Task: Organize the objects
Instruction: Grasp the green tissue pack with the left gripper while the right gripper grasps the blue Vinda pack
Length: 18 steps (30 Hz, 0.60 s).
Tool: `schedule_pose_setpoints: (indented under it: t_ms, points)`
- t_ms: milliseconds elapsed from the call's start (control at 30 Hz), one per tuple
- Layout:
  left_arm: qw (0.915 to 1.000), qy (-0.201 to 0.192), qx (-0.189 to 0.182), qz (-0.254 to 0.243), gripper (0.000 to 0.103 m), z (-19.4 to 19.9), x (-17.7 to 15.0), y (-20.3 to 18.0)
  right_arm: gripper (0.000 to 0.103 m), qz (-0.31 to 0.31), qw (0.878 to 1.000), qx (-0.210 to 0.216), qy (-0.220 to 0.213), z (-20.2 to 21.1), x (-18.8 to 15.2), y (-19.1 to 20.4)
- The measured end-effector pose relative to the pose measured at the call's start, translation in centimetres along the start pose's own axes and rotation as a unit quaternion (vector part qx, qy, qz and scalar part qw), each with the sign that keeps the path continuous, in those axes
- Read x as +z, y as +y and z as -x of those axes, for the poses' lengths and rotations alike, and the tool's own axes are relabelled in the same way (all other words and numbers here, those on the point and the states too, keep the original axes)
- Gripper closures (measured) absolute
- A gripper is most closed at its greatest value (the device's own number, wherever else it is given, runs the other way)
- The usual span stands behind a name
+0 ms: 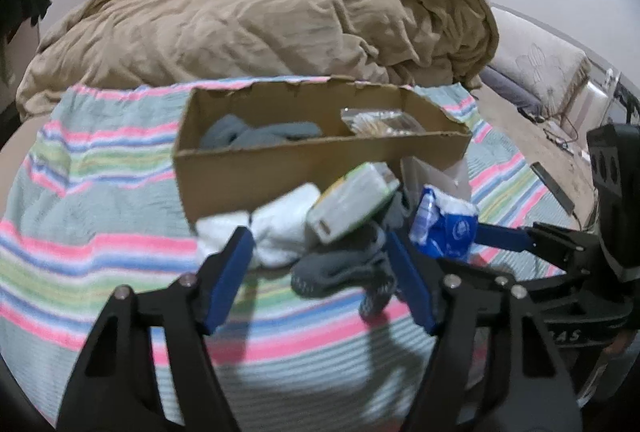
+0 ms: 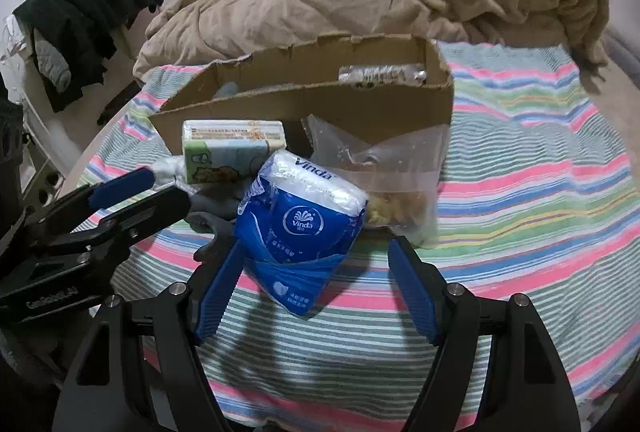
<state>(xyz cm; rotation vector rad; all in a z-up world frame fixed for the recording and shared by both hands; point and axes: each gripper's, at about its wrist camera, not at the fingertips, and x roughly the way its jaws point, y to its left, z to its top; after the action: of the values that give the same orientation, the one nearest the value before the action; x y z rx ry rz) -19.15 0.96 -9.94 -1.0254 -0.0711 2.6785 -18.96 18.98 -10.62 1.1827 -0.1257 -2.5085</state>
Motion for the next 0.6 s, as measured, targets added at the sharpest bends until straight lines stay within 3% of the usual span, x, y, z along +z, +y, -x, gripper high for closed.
schedule_pose_setpoints:
  t_ms: [67,200,267,300,333,600]
  points:
    - [1.0,0.001,-0.002,-0.004,0.044,-0.6,0.4,-0.1,0.026,-0.004,1.0,0.011,-0.001,-0.1,0.2,-0.2]
    - [0.9999,-0.004,-0.009,-0.014,0.045,-1.4,1.0,-0.5,0.027,-0.006,1.0,0.012,0.005,-0.5,0.5,-0.3]
    - [0.9997,-0.004,-0.016,-0.016,0.047,-1.9,1.1,-0.7,0.039,-0.004,1.0,0.019,0.01,-0.7,0.6,-0.3]
    - [0.9997,-0.003,-0.017,-0.016,0.048,-2.1,1.2,-0.8,0.054,-0.002,1.0,0.024,0.012,-0.8,0.6,-0.3]
    - [0.9997,0.001,-0.02,-0.016,0.054,-2.3,1.2,-0.9,0.059,0.002,1.0,0.025,0.015,-1.0,0.6,-0.1]
    - [0.999,0.019,-0.038,0.011,0.061,-2.4,1.7,-0.7,0.081,0.002,0.999,0.027,0.019,-0.6,0.7,0.7]
